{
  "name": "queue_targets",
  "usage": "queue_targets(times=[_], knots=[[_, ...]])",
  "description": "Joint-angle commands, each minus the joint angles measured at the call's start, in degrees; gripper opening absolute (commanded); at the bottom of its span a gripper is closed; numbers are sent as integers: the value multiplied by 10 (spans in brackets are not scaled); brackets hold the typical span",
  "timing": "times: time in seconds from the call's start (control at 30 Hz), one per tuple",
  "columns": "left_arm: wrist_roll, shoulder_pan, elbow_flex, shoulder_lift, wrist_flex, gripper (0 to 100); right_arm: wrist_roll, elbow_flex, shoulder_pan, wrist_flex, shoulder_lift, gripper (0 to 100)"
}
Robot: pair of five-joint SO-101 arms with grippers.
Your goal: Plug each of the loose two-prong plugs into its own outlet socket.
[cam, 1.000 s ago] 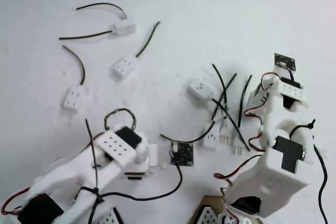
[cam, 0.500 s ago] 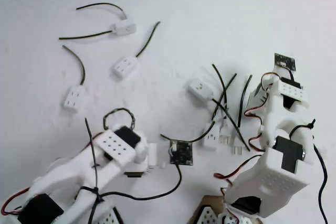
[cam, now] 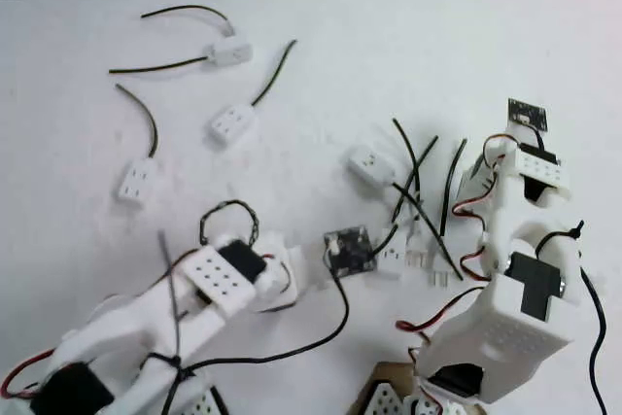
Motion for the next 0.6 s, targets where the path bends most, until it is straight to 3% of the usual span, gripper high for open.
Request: queue_targets(times=[0.0,0.23,0.47,0.57], knots=[[66,6,21,-91,-57,23,-6,-4,3,-22,7,212],[149,3,162,-393,-135,23,-6,-4,3,-22,7,212],[187,3,304,-748,-149,23,-6,-4,3,-22,7,212],[187,2,304,-739,-187,23,-6,-4,3,-22,7,212]])
